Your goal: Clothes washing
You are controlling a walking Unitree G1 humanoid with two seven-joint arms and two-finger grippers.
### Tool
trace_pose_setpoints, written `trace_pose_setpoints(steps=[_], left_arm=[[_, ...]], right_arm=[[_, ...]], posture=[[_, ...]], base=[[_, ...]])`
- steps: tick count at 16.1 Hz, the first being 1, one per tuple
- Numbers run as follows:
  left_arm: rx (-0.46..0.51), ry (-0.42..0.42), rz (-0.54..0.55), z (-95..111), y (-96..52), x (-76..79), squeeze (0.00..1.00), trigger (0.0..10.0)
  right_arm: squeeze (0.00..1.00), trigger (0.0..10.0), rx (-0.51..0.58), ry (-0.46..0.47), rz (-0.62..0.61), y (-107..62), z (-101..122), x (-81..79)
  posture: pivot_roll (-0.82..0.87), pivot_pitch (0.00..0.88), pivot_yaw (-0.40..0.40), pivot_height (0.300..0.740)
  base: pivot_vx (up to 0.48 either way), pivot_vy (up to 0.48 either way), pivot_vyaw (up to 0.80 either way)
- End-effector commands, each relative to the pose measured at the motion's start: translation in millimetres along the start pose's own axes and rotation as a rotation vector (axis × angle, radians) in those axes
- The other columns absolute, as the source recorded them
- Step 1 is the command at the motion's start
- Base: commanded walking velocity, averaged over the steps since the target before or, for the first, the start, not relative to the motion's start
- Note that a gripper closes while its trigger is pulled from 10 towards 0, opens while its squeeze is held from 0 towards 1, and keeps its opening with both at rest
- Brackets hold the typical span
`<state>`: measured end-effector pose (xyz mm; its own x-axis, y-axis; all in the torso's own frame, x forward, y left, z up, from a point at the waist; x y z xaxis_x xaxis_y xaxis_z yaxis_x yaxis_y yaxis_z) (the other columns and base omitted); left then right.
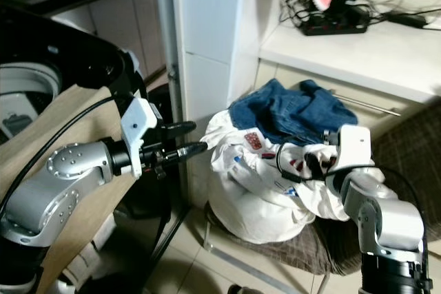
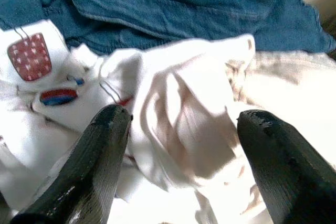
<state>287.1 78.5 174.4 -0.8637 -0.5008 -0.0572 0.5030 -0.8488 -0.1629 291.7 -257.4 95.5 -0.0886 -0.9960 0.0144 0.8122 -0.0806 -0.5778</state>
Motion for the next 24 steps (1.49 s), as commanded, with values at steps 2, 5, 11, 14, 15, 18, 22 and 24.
trace_pose_setpoints(steps=[2,5,11,14,15,18,22,24], left_arm=[[0.025,0.026,0.11,6,1.3,-10.2,0.0,10.0],[0.091,-0.036,0.34,4,-1.2,-29.1,0.0,10.0],[0.125,-0.121,0.627,-16,-13.2,-26.6,0.0,10.0],[0.149,-0.136,0.665,-16,-12.5,-24.8,0.0,10.0],[0.153,-0.12,0.673,-14,-11.2,-23.6,0.0,10.0],[0.19,-0.104,0.673,-3,-9.4,-21.0,0.0,10.0],[0.201,-0.092,0.679,3,-9.5,-23.0,0.0,10.0],[0.202,-0.094,0.674,4,-8.4,-23.2,0.0,10.0]], right_arm=[[0.0,10.0,0.049,-0.03,-0.033,1.7,10,8.2],[0.0,10.0,0.261,-0.076,-0.084,-10.0,42,6.2],[0.0,10.0,0.529,-0.089,-0.008,-56.3,40,-46.3],[0.0,10.0,0.562,-0.123,0.115,-62.4,44,-69.3],[0.0,10.0,0.576,-0.136,0.145,-64.2,46,-75.4],[0.0,10.0,0.593,-0.155,0.206,-65.7,47,-88.5],[0.0,10.0,0.599,-0.167,0.235,-66.6,47,-95.7],[0.0,10.0,0.596,-0.177,0.221,-66.1,46,-93.8]], posture=[[-0.09,0.0,-0.013,0.74],[-0.09,0.0,-0.014,0.74],[-0.1,0.0,-0.014,0.74],[-0.1,0.0,-0.028,0.74],[-0.1,0.0,-0.046,0.74],[-0.09,0.0,-0.058,0.74],[-0.09,0.002,-0.051,0.74],[-0.1,0.003,-0.045,0.74]], base=[[0.0,0.0,0.0],[0.0,0.0,0.0],[0.0,0.0,0.0],[0.0,0.0,0.0],[0.0,0.0,0.0],[0.183,0.0,0.0],[0.305,0.0,0.0],[0.311,0.0,0.8]])
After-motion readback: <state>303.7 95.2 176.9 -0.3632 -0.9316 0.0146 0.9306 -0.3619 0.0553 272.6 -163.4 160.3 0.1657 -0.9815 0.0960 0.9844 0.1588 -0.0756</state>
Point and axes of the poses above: a point about 5 cm out from each wrist's last joint towards the gripper, its own y axis pointing out of the wrist towards the gripper, its own z axis along the axis of the wrist's last joint, x = y × z, the point moved 3 cm from there along y, pointing out of the wrist towards the gripper, and after that the axes turned 3 degrees about -y, right-handed, at the moved point
